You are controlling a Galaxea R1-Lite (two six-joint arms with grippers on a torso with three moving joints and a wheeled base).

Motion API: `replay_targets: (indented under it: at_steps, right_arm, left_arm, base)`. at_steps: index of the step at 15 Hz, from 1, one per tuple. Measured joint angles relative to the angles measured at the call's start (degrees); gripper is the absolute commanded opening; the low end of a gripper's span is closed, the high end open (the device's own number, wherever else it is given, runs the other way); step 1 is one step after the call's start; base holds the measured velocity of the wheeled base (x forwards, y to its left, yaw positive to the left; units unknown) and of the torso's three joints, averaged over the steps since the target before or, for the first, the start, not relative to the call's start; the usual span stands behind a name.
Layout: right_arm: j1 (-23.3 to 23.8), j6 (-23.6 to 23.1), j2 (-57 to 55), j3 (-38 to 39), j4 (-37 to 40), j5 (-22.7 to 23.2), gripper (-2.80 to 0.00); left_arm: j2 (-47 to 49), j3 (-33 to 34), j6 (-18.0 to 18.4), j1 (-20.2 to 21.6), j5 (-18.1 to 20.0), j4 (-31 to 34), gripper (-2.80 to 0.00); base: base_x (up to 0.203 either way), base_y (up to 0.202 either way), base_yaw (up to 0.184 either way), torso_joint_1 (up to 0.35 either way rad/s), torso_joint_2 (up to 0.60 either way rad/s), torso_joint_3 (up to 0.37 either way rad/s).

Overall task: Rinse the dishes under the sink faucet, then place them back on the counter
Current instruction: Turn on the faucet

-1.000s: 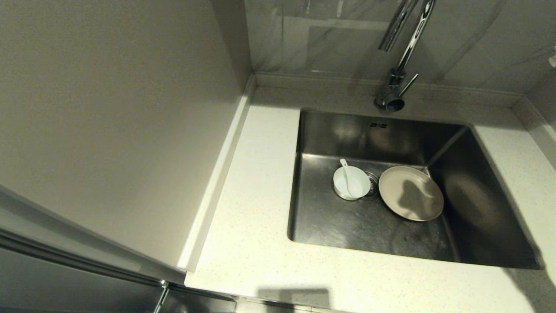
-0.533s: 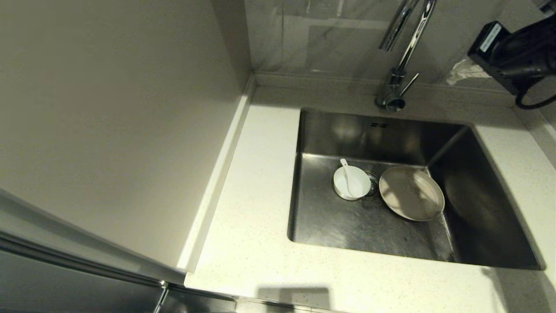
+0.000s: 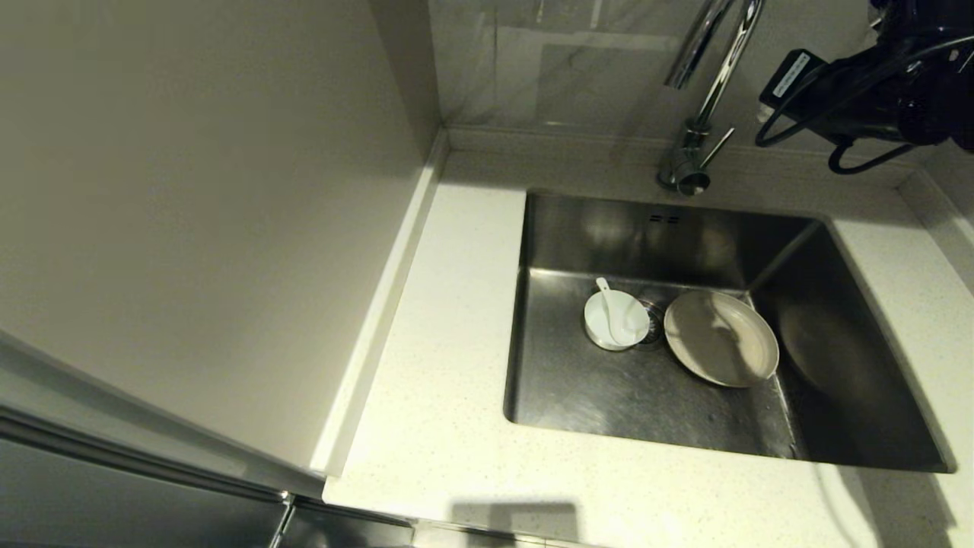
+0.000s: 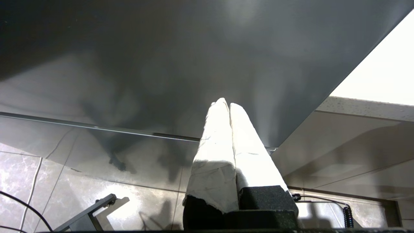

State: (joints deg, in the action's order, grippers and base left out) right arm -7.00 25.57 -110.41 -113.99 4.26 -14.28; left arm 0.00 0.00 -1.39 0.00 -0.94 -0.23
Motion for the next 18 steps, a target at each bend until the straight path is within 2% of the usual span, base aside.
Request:
replay_targets:
  at_steps: [3,6,14,18]
  right_arm:
    - [0.46,-0.06,-2.01,0.0,-7.45,-3.14,-2.8]
    - [0.47,-0.61,-3.32,0.0,-12.62,-2.61,-2.8]
    - [0.52,-3.01,-7.11,-0.06,-14.81,-0.78,-2.8]
    - [0.5,-3.12,-7.62,0.0,-14.25,2.33,-2.8]
  left_arm:
    - [0.0,0.0,0.0,-0.02,0.0,0.01,-2.8]
    - [0.0,0.0,0.01,0.0,0.0,0.01,-2.8]
    - [0.0,0.0,0.01,0.0,-0.02,0.01,-2.8]
    - [0.0,0.0,0.01,-0.04,-0.01,0.0,-2.8]
  base:
    - [0.0,0.0,0.0,0.0,0.0,0.0]
    - [0.0,0.0,0.0,0.0,0.0,0.0]
    - [0.0,0.0,0.0,0.0,0.0,0.0]
    - [0.0,0.0,0.0,0.0,0.0,0.0]
